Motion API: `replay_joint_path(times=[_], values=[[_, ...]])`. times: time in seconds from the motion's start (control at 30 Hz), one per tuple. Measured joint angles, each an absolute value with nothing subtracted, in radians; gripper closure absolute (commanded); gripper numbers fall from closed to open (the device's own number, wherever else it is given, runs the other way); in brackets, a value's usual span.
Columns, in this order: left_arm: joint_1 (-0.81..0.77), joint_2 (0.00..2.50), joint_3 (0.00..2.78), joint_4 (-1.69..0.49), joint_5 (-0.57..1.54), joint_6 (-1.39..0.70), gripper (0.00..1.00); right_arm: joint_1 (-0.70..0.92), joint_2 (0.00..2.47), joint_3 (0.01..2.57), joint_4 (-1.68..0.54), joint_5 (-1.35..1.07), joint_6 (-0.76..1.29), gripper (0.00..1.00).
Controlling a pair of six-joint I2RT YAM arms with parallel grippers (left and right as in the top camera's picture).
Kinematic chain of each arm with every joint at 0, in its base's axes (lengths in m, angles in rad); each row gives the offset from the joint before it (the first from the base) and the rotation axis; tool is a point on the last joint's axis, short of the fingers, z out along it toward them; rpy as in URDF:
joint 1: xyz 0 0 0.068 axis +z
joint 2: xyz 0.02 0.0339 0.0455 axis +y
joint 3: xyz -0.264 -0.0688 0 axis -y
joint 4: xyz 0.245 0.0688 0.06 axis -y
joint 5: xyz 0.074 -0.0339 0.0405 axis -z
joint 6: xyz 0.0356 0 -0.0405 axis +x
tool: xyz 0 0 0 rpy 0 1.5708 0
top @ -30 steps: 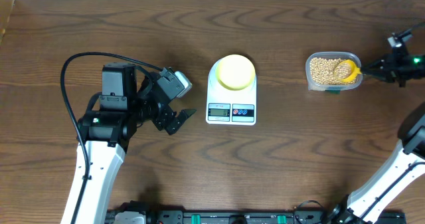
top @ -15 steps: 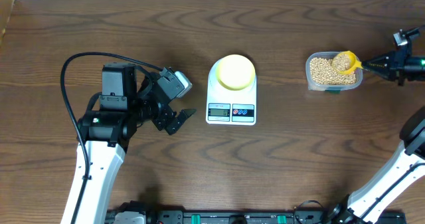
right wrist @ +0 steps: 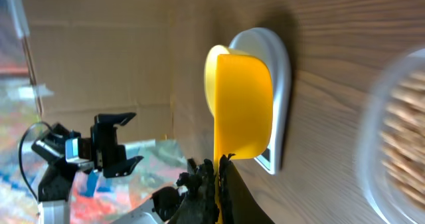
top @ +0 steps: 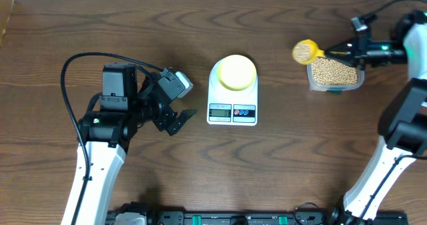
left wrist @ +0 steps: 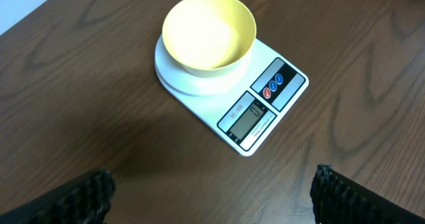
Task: Scoop item into bowl and weigh 50g on scale
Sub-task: 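Lift the filled yellow scoop out of the tub toward the scale, then tip the scoop over the yellow bowl to pour soybeans, right gripper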
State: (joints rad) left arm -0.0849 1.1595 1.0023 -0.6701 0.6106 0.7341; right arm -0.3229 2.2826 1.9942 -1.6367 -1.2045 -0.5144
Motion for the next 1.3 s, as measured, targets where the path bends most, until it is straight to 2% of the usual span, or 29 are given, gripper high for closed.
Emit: replay_joint_path(times=[0.2, 0.53, 0.9, 1.3], values=[[-0.085, 1.159, 1.002, -0.670, 0.610, 0.734, 0.04, -0.203, 2.283, 1.994, -1.514, -1.229, -0.410, 0.99], [-0.085, 1.159, 1.002, -0.670, 0.610, 0.734, 0.04, -0.009, 2.283, 1.994, -1.254, -1.231, -0.117, 0.99], [-0.085, 1.159, 1.002, -0.670, 0.606, 0.734, 0.04, 0.062, 2.283, 2.013, -1.323, -1.103, -0.005, 0.99], [-0.085, 1.159, 1.002, -0.670, 0.604, 0.734, 0.04, 0.134, 2.284, 2.318, -1.509, -0.870, -0.052, 0.99]])
